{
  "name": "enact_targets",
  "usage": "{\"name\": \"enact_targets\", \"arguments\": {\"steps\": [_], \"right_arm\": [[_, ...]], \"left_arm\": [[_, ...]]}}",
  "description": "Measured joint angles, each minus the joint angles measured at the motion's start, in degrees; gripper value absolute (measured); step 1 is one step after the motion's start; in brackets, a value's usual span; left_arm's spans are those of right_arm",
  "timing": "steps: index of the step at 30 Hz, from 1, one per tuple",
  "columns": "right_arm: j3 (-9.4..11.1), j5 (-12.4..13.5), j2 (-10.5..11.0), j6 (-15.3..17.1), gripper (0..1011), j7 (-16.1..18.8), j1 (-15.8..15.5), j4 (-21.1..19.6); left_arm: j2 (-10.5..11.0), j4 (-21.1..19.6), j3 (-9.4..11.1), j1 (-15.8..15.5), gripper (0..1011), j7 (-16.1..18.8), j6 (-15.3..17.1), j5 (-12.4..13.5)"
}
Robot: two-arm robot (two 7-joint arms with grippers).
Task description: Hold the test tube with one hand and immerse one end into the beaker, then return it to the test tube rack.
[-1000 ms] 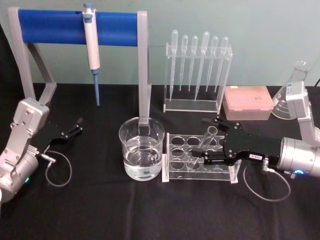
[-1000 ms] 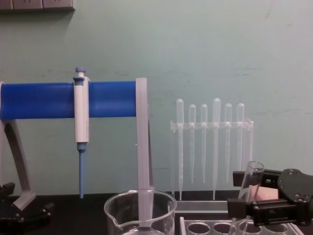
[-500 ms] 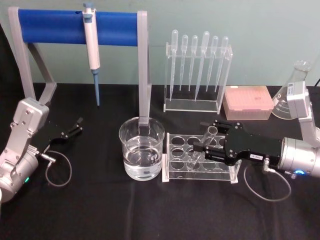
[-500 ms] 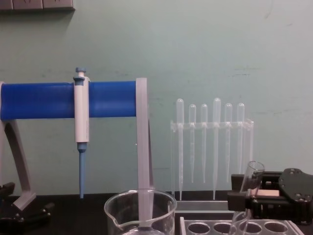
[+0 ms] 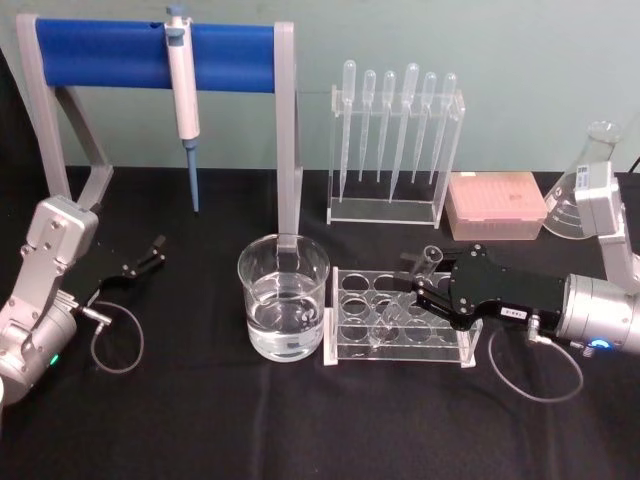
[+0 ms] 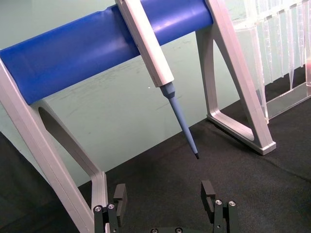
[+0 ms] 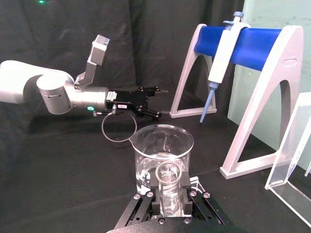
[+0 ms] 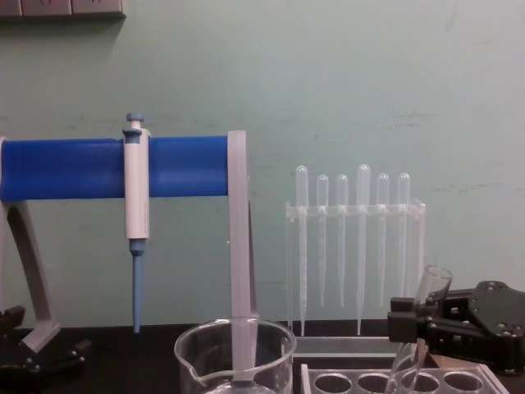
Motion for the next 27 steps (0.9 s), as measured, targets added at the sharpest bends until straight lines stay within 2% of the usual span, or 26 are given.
{"name": "enact_targets", "arguments": {"steps": [11,15,20,27], "right_arm": [[-0.03,0.0,0.02,0.0,238,-0.03,0.01,-0.01],[-0.2,-0.09,0.79,0.55,238,-0.01,0.85,-0.58],[-0.31,0.32,2.39,2.94,237,0.0,2.16,-3.17],[0.19,2.25,5.36,7.32,237,0.01,4.68,-8.78]], "left_arm": [[0.0,0.0,0.0,0.0,1000,0.0,0.0,0.0],[0.0,0.0,0.0,0.0,1000,0.0,0.0,0.0],[0.0,0.0,0.0,0.0,1000,0.0,0.0,0.0],[0.0,0.0,0.0,0.0,1000,0.0,0.0,0.0]]}}
